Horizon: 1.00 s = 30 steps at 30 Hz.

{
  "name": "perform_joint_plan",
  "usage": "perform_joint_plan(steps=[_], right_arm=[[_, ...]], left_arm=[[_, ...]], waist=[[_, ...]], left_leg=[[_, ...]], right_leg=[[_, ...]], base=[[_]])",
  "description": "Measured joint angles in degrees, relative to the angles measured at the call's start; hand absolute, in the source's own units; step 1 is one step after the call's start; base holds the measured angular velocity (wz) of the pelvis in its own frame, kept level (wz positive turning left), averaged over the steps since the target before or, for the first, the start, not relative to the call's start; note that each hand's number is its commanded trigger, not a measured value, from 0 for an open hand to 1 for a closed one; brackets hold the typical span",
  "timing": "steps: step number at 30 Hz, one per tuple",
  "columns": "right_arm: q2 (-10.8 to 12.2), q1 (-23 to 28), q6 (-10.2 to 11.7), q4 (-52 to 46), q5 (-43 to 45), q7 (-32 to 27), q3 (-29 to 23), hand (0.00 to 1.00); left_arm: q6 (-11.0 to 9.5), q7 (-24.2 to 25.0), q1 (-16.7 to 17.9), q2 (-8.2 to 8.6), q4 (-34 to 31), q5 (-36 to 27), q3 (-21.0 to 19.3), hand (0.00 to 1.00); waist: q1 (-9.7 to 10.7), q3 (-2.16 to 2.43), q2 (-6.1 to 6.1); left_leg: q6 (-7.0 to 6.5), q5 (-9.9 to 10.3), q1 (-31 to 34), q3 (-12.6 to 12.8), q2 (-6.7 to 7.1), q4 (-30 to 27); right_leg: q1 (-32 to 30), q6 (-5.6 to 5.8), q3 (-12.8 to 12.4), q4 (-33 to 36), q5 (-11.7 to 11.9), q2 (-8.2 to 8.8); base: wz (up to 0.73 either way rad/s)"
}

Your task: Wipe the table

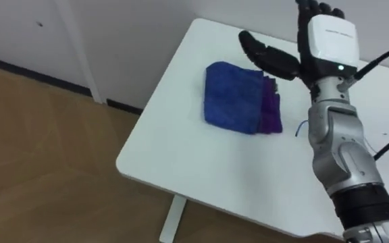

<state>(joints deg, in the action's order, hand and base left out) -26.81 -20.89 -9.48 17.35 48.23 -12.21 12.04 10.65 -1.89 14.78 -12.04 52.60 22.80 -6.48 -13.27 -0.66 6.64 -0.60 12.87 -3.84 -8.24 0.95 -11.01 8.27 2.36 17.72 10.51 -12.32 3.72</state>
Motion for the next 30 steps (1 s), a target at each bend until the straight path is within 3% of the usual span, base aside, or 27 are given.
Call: perform_joint_plan(steps=[2,5,7,8,9,10,11,13,14,15,16,20,23,30], right_arm=[[0.02,0.00,0.07,1.08,1.88,1.56,2.39,0.00],[0.03,-0.03,0.11,3.11,3.91,2.59,4.52,0.00],[0.11,-0.01,0.20,6.22,4.13,2.96,5.15,0.00],[0.17,-0.16,0.38,7.23,4.59,3.27,5.57,0.00],[0.20,-0.50,0.70,7.06,5.74,3.43,5.90,0.00],[0.22,-0.27,0.71,6.58,8.15,3.47,6.95,0.00],[0.37,-0.27,0.19,7.36,8.67,3.67,7.76,0.00],[0.66,-0.27,-1.63,9.01,8.66,4.26,8.15,0.00],[1.13,-0.27,-1.94,10.34,8.69,5.11,8.15,0.00],[1.39,-0.18,-1.76,10.84,8.71,5.58,8.26,0.00],[1.51,-0.15,-0.95,10.99,8.94,6.19,8.67,0.00],[1.96,0.19,0.09,11.51,8.85,7.12,9.24,0.00],[1.98,0.61,0.17,12.54,8.48,7.25,9.24,0.00],[2.21,6.06,0.88,12.89,8.98,7.30,9.18,0.00]], left_arm=[[-0.23,0.22,-0.31,-0.23,0.04,-0.01,0.02,0.00],[-0.33,0.38,-0.16,-0.38,0.10,0.00,0.21,0.00],[-0.56,0.36,-0.56,-0.69,0.07,-0.03,1.46,0.00],[-1.12,0.29,-1.24,-1.46,0.02,-0.01,1.87,0.00],[-1.28,0.29,-1.24,-1.69,0.02,0.18,1.50,0.00],[-1.03,0.39,-0.08,-1.37,0.32,1.65,0.45,0.00],[-0.91,0.53,0.27,-1.37,0.30,2.21,0.62,0.00],[-0.77,1.29,-0.13,-1.34,0.07,2.19,1.77,0.00],[-0.76,1.35,-0.16,-1.51,-0.24,2.21,2.46,0.00],[-0.72,1.35,0.18,-1.57,-0.25,2.17,2.45,0.00],[-0.42,1.39,0.48,-1.62,-0.24,2.16,2.47,0.00],[-0.27,1.44,1.03,-2.16,0.07,1.81,2.69,0.00],[-1.19,1.40,0.57,-2.20,0.06,1.87,2.69,0.00],[-1.46,1.18,0.00,-1.33,0.12,2.01,3.40,0.00]], waist=[[-1.23,-0.52,0.16],[-1.38,-0.38,0.88],[-1.82,-0.68,0.33],[-3.82,-0.59,0.45],[-4.55,-0.35,1.16],[-3.56,0.01,0.38],[-2.90,-0.10,0.52],[-2.46,-0.19,0.66],[-2.99,-0.05,1.07],[-3.12,0.24,1.27],[-3.19,-0.01,1.17],[-3.99,-0.32,0.68],[-4.13,-0.88,-0.30],[-2.77,-0.53,-1.02]], left_leg=[[0.11,-0.08,-0.85,-3.42,-0.31,0.21],[0.18,-0.12,-0.97,-4.05,0.07,0.71],[0.19,-0.59,-2.23,-8.42,-1.41,1.62],[0.25,-0.57,-1.89,-11.90,-2.27,1.60],[0.49,-0.42,-1.55,-12.21,-2.51,1.52],[2.25,0.08,-0.82,-11.81,-3.75,1.25],[3.95,0.36,-0.47,-6.28,-3.87,0.95],[3.50,-0.54,1.96,0.45,-3.43,2.84],[1.68,-3.74,3.69,3.10,-3.04,2.68],[1.57,-3.98,3.11,3.42,-2.86,2.55],[1.51,-4.01,2.62,3.16,-2.25,2.34],[1.37,-3.95,1.23,2.49,-0.44,2.33],[1.10,-3.83,1.31,2.59,-0.10,2.31],[0.61,-3.60,2.20,2.80,0.42,1.42]], right_leg=[[-0.20,0.00,1.37,1.31,-0.15,-0.12],[0.98,-0.02,2.18,0.36,-0.09,-0.09],[-1.61,-0.34,2.82,5.09,-1.89,-0.37],[-5.66,-1.73,0.37,2.97,-1.92,-2.12],[-7.87,-3.09,-0.45,-0.19,-0.14,-2.64],[-7.39,-4.66,1.04,-0.97,4.29,-3.52],[-6.56,-4.84,0.62,-0.90,4.57,-3.26],[-5.45,-4.77,-2.26,-1.00,4.53,-2.57],[-5.18,-3.92,-3.56,-0.68,4.05,-2.12],[-5.08,-3.54,-3.48,-0.80,3.97,-2.02],[-4.37,-3.12,-2.55,-1.00,3.72,-1.67],[-2.12,-2.07,0.02,-1.91,3.16,-0.69],[-2.12,-1.55,0.49,-1.89,2.84,-0.19],[-2.37,-1.34,0.87,-1.86,2.70,-0.04]], base=[[-0.03],[0.13],[-0.11],[-0.62],[-0.53],[-0.10],[0.19],[0.38],[0.27],[0.18],[0.16],[0.13],[0.06],[0.00]])
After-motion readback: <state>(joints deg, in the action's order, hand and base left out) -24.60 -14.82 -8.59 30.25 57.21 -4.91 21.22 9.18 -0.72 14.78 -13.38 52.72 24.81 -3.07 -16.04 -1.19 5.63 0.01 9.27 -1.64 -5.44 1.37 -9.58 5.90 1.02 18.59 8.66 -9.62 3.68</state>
